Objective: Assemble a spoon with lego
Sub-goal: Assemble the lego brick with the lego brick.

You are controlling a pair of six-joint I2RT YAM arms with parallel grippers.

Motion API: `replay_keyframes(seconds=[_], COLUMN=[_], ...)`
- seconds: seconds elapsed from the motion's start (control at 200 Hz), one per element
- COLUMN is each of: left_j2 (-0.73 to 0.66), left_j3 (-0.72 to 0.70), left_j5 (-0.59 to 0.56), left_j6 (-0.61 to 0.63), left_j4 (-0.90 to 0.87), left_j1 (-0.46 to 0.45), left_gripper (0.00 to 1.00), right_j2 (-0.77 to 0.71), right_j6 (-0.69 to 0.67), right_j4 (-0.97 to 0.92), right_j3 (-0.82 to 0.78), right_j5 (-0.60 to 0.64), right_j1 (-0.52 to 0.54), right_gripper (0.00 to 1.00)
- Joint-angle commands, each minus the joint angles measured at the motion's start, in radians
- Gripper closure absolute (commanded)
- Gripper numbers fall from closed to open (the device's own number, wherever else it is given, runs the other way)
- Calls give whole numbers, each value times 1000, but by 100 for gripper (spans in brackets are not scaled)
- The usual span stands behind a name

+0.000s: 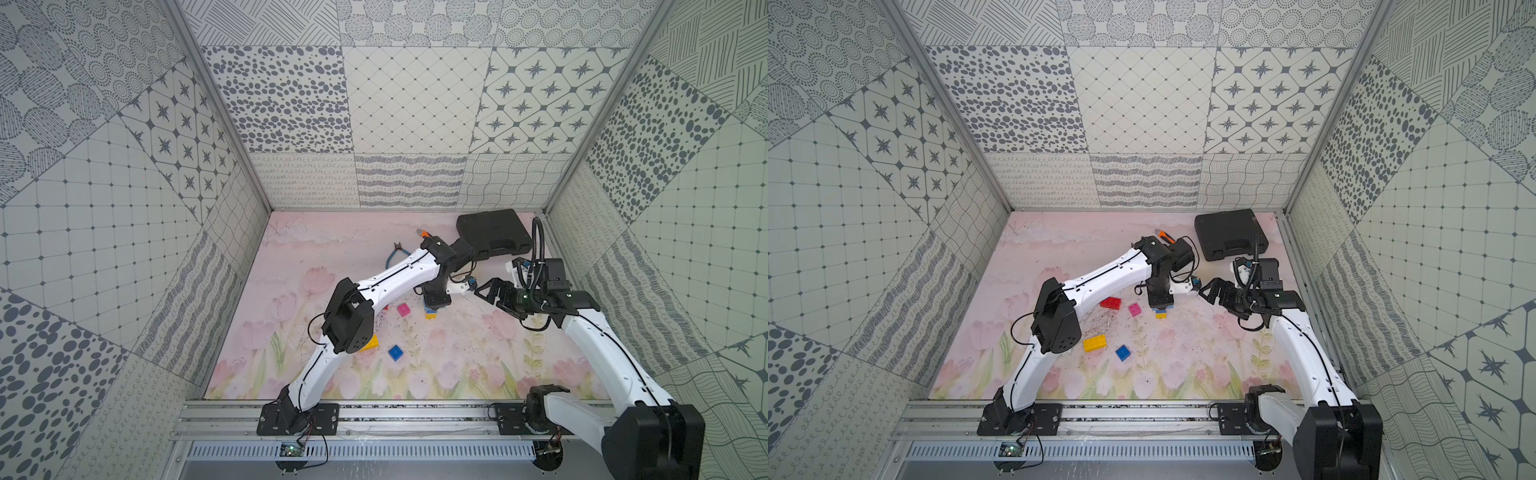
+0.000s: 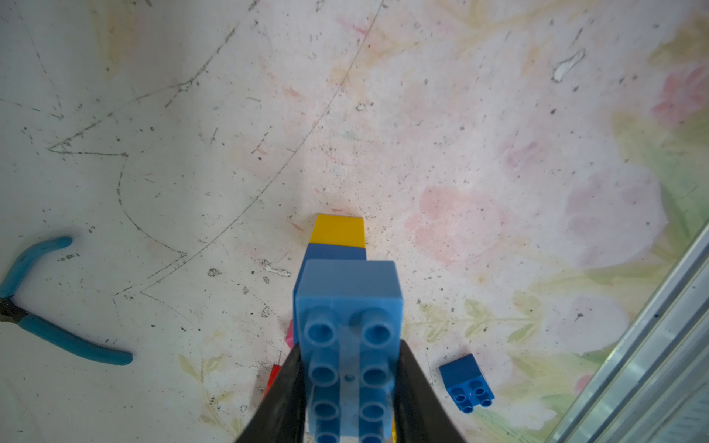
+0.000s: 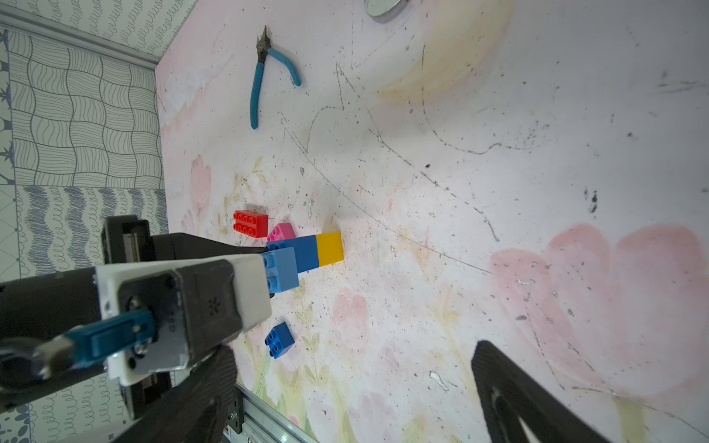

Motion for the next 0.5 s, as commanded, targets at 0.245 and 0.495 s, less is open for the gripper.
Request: replay_keyframes(seconds=[0.245,0.495], left_j2=[-25,-15], left_j3=[0,6], left_j5=[7,28], left_j6=[46,60], left_j4=[-35,-33], left_j1=[23,23], left_gripper=[80,79], right_j2=[-11,-8], right_j6=[-26,-29], right_j4=[34,31], right_j3=[-7,-6], right_j5=[-8,-7], right_j1=[-4,-4], right_gripper=[2,2])
